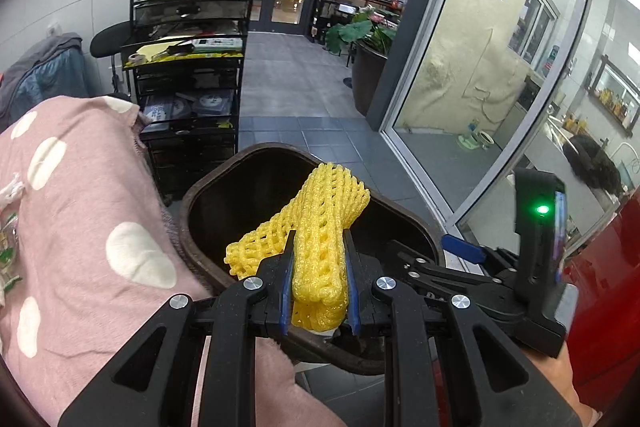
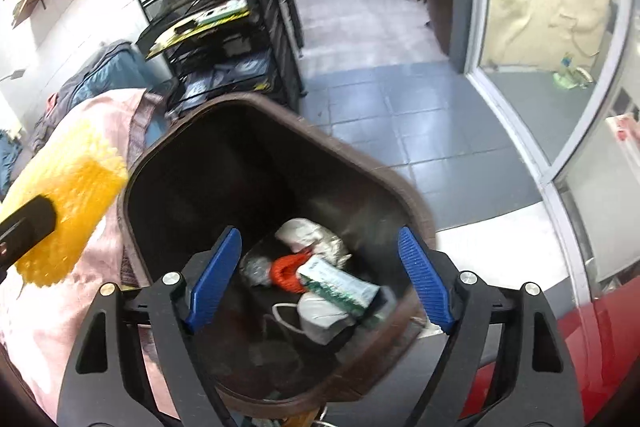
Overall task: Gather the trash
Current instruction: 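Lower the yellow foam net into the bin and open the left tool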
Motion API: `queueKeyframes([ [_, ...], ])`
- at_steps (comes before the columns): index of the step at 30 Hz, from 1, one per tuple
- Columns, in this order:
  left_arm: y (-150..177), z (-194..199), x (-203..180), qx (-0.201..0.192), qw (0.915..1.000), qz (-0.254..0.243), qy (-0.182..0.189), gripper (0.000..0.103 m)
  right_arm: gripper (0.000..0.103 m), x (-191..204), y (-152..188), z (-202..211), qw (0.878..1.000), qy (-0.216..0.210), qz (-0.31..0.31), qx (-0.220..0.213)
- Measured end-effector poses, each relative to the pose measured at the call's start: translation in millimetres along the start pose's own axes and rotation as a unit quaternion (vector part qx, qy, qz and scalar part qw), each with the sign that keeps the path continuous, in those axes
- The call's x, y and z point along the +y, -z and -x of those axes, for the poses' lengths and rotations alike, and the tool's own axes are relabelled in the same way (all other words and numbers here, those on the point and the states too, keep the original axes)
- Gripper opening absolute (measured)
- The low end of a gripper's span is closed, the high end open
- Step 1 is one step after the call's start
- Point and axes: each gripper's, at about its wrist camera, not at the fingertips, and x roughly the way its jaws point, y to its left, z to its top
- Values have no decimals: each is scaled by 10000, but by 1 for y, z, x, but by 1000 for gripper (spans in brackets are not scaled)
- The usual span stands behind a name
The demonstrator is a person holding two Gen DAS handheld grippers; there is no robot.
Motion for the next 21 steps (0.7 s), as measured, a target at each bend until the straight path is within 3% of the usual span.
queueKeyframes([
  [16, -6, -51, -16, 621, 9979, -152, 128, 20, 81, -44, 6, 15, 9987, 339, -388, -68],
  [19, -4, -54, -19, 656, 9976, -181, 114, 28, 81, -47, 6, 16, 9984, 412, -382, -87],
  [21, -2, -54, -19, 638, 9977, -208, 41, 51, 82, -48, 5, 17, 9983, 452, -366, -98],
])
